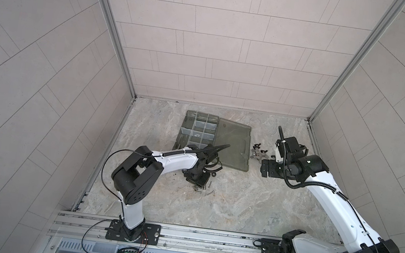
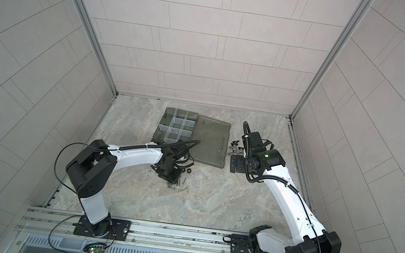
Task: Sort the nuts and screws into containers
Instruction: 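Grasp the large silver hex bolt and carry it into the box with the left gripper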
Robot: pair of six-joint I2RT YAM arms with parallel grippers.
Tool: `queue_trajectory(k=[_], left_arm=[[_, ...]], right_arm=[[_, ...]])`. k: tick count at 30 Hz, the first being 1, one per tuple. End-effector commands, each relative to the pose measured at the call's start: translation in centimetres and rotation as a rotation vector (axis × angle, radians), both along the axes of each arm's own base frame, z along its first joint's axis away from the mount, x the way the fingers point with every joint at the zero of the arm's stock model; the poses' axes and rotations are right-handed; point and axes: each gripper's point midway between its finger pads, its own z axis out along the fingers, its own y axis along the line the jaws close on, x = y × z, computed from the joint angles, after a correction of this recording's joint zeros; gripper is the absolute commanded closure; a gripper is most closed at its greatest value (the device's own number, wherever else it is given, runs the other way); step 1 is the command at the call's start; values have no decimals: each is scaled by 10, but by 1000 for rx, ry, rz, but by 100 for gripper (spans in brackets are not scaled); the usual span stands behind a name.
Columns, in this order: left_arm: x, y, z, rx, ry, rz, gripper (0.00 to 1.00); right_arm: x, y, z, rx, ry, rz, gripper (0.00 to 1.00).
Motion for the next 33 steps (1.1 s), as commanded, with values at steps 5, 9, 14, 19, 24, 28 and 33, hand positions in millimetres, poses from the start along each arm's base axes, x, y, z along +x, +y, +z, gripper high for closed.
queue_trajectory(k=[5, 9, 14, 19, 24, 28, 33], left_arm=[[-5, 8, -18, 51, 21, -22, 66], [-6, 9, -22, 59, 32, -22, 73], [-6, 10, -13, 60, 28, -19, 83], [2, 11, 13, 68, -16, -26, 84], [22, 6, 49, 61, -83, -36, 84], [41, 5, 74, 65, -124, -40, 84], [80, 18, 90, 17, -163, 43, 84]], right_arm=[[1, -6, 3, -23, -3, -19, 1], [0, -7, 3, -25, 0, -25, 1], [1, -7, 5, -24, -3, -28, 1], [7, -4, 10, -10, -20, -25, 1], [14, 0, 13, -6, -26, -18, 1], [20, 2, 16, -4, -28, -14, 1], [34, 7, 19, 4, -37, -11, 1]])
